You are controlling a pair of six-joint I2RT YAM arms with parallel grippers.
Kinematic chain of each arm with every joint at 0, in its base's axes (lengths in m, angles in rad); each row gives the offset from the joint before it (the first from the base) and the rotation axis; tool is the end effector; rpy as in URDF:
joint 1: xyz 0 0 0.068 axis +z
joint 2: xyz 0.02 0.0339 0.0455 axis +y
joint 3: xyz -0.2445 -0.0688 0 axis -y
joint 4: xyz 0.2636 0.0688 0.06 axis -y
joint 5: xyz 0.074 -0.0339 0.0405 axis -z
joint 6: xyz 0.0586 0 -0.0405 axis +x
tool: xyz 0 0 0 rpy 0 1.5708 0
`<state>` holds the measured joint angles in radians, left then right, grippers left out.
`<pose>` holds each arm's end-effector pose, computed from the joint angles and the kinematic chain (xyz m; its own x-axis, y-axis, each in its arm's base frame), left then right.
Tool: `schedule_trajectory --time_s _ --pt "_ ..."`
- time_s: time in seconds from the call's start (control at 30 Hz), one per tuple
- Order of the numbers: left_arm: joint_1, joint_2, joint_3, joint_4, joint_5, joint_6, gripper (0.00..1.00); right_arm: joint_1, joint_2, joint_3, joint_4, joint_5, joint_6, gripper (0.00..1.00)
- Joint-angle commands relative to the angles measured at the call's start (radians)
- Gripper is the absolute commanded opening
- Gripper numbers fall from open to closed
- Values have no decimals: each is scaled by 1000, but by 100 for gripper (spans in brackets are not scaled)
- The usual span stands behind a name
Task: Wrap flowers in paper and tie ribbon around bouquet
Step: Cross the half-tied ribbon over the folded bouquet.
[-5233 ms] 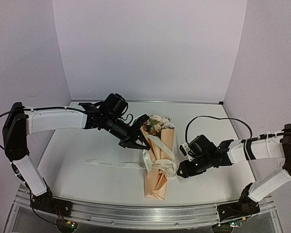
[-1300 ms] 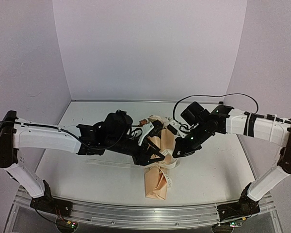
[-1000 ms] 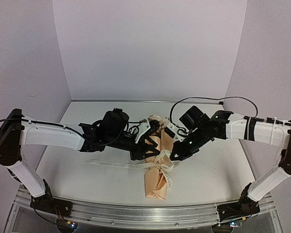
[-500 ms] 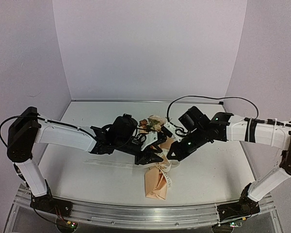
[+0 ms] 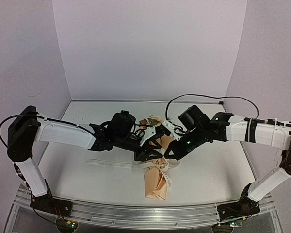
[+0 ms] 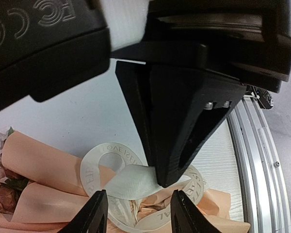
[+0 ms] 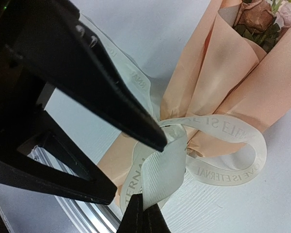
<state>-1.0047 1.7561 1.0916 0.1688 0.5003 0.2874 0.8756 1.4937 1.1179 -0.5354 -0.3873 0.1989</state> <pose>0.2015 -0.3695 0.1788 0.0294 0.4174 -0.9082 0.9995 -0.0040 0.0305 0.2053 0.2806 0.2150 -0.6660 -0.5128 -0.5417 -0.7423 0.5271 0.4137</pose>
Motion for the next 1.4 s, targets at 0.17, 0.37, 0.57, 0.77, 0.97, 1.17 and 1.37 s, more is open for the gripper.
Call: schedule_trajectory --time_s 0.17,0.37,0.57,0.77,0.97,1.17,1.37 --pt "4 -25 21 -17 42 43 47 16 11 62 31 -50 -6 0" --pt "4 -6 38 -26 51 56 41 16 20 71 28 -41 -10 0" --pt "5 21 57 -19 63 37 18 17 35 75 25 -37 -10 0" --pt "5 36 56 14 55 4 3 17 34 73 23 -30 -18 0" --pt "13 28 29 48 17 -24 0 17 7 49 25 -18 -43 16" --pt "34 15 5 85 0 -68 0 17 -56 -19 60 24 -65 40" --pt "59 3 -12 87 -13 -110 0 20 -149 -140 128 89 -82 56"
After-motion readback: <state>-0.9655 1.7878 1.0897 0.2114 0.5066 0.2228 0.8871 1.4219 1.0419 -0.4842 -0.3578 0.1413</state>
